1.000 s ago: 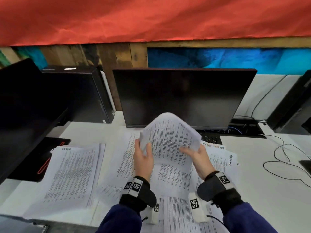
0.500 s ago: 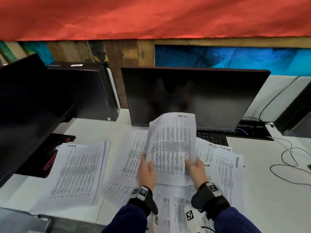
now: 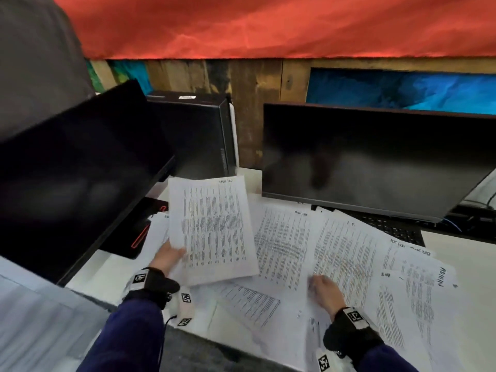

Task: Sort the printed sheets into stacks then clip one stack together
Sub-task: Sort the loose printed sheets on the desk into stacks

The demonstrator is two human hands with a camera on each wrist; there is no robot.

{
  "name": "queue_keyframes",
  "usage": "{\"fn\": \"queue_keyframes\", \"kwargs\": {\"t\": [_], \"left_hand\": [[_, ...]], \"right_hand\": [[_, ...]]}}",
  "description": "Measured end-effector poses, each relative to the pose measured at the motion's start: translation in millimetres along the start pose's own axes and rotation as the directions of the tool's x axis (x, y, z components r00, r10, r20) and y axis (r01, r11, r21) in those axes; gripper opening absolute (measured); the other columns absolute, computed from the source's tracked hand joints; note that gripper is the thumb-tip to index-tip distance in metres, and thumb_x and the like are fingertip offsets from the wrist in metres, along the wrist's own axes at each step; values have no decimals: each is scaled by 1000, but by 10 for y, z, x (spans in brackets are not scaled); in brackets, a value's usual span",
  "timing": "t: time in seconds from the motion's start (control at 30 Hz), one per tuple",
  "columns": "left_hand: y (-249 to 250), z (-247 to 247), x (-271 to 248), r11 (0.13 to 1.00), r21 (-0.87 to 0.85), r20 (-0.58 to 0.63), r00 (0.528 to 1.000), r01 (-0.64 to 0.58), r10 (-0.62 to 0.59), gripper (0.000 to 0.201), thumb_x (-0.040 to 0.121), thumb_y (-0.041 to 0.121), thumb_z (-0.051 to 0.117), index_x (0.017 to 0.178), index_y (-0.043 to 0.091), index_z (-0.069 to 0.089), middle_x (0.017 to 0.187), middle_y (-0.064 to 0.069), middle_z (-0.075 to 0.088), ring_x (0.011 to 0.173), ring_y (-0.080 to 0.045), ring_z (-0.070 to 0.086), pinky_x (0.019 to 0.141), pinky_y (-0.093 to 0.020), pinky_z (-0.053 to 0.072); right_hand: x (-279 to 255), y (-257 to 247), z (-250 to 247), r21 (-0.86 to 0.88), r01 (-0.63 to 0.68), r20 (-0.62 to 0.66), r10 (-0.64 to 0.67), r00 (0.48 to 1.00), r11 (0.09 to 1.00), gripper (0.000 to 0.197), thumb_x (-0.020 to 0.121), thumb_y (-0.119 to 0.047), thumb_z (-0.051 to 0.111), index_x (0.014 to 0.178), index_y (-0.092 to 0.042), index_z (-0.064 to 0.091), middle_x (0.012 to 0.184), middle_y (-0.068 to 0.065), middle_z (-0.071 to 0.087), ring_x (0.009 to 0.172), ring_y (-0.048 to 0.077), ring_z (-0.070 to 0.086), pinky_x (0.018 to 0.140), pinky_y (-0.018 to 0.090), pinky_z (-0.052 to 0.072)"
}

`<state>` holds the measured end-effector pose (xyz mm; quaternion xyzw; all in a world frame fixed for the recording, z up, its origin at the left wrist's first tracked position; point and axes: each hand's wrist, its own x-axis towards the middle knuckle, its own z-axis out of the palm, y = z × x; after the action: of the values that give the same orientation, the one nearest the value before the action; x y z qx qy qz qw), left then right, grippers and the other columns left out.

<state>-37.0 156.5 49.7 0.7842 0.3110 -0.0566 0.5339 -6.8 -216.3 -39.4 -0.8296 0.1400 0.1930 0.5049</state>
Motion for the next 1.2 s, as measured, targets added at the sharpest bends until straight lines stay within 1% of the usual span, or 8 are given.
{"fn": "queue_keyframes", "kwargs": {"t": [0.13, 0.37, 0.47, 0.67, 0.83, 0.93, 1.03, 1.2], "left_hand": [[-377, -611, 295, 914, 390, -39, 994, 112, -105, 38, 89, 10, 56, 126, 0, 55, 127, -17, 57, 118, -33, 54, 97, -33, 42], [-661, -777, 625, 845, 424, -235, 941, 325, -244, 48, 84, 4, 56, 130, -3, 42, 133, -26, 48, 120, -39, 49, 101, -40, 40], [-416, -396, 511, 826, 483, -485, 874, 291, -24, 54, 81, 12, 60, 130, 9, 37, 131, -21, 42, 119, -39, 43, 99, -50, 36], [59, 877, 445, 787, 485, 46, 910, -381, 412, 34, 94, 10, 46, 128, 10, 45, 126, -12, 50, 114, -27, 52, 96, -36, 45], [69, 1400, 504, 885, 455, 129, 991, -102, 48, 60, 90, 21, 52, 143, 5, 29, 141, -14, 41, 130, -29, 42, 109, -36, 36], [54, 1423, 592, 963, 267, 138, 988, 35, -74, 66, 85, 20, 55, 144, 7, 28, 142, -13, 38, 131, -30, 40, 110, -38, 34], [13, 1414, 627, 974, 225, 235, 971, -1, -53, 33, 81, 24, 58, 111, 10, 57, 103, -6, 61, 102, -27, 58, 104, -41, 43], [-71, 1411, 586, 951, 280, 202, 977, -129, 73, 41, 87, 13, 48, 129, 14, 51, 121, -6, 60, 108, -26, 58, 97, -35, 46]], "right_hand": [[-13, -26, 15, -35, 3, -45, -5, 999, 999, 28, 98, -19, 42, 76, -6, 53, 79, 11, 57, 73, 23, 50, 69, 31, 39], [46, 21, 87, 4, -36, -115, 37, 993, 999, 18, 97, -18, 47, 90, -6, 58, 79, 6, 58, 74, 23, 53, 69, 30, 39], [102, 8, 98, 73, -92, -135, 101, 986, 993, 15, 96, -17, 50, 91, -5, 58, 71, 3, 55, 67, 20, 49, 68, 31, 39], [96, -225, 80, 176, -173, -156, 201, 967, 969, 27, 93, -6, 45, 67, -11, 44, 64, 6, 41, 63, 22, 46, 70, 33, 38], [124, -261, 222, -70, -286, -239, 262, 935, 956, 29, 88, -17, 58, 67, -21, 38, 72, -10, 41, 93, 17, 49, 74, 22, 34], [129, -301, 200, 200, -297, -120, 324, 938, 934, 26, 91, -13, 52, 68, -17, 42, 67, 1, 46, 66, 20, 51, 63, 29, 47], [138, -303, 263, 411, -279, -50, 327, 944, 868, 21, 87, 0, 53, 71, -9, 43, 46, 9, 54, 38, 18, 51, 37, 19, 38], [-37, -424, 363, 328, -117, -8, 126, 992, 937, 27, 83, 11, 51, 103, -6, 59, 101, 14, 67, 96, 33, 64, 87, 46, 53]]}}
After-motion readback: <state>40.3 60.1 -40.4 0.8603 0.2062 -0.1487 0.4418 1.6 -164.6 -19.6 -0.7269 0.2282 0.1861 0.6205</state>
